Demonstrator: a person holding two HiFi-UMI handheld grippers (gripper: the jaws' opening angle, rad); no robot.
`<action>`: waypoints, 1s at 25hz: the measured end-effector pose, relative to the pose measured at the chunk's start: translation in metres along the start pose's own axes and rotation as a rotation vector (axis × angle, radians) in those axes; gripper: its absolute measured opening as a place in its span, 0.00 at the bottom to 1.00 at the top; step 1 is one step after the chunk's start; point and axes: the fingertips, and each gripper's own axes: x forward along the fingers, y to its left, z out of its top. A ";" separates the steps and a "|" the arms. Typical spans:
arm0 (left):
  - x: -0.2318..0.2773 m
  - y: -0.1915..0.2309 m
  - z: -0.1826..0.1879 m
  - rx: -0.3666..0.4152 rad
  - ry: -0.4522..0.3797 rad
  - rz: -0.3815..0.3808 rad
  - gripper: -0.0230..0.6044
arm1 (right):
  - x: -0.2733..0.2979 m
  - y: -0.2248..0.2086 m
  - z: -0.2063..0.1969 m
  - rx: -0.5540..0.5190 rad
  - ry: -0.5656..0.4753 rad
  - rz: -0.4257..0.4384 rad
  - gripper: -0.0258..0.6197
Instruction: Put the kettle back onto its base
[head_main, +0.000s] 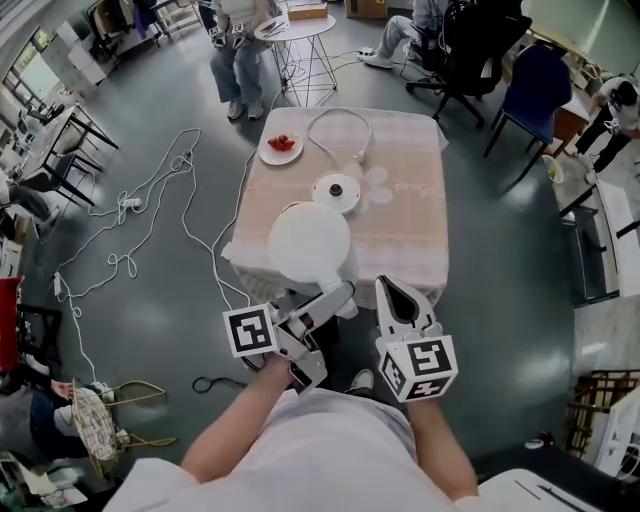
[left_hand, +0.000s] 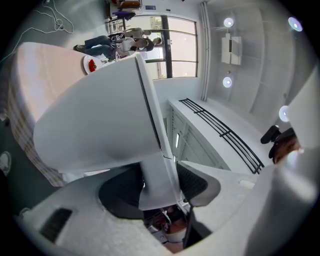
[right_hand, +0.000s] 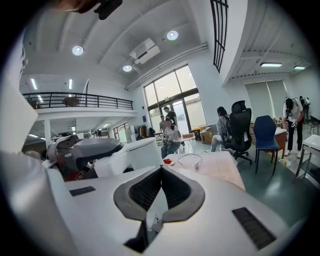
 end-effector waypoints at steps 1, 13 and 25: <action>0.001 0.002 0.006 -0.002 0.008 -0.003 0.38 | 0.007 0.000 0.001 0.001 0.002 -0.005 0.05; 0.020 0.042 0.098 -0.035 0.095 -0.019 0.38 | 0.104 -0.005 0.019 -0.005 0.029 -0.071 0.05; 0.052 0.064 0.160 -0.039 0.224 -0.056 0.38 | 0.159 -0.021 0.038 -0.024 0.037 -0.185 0.05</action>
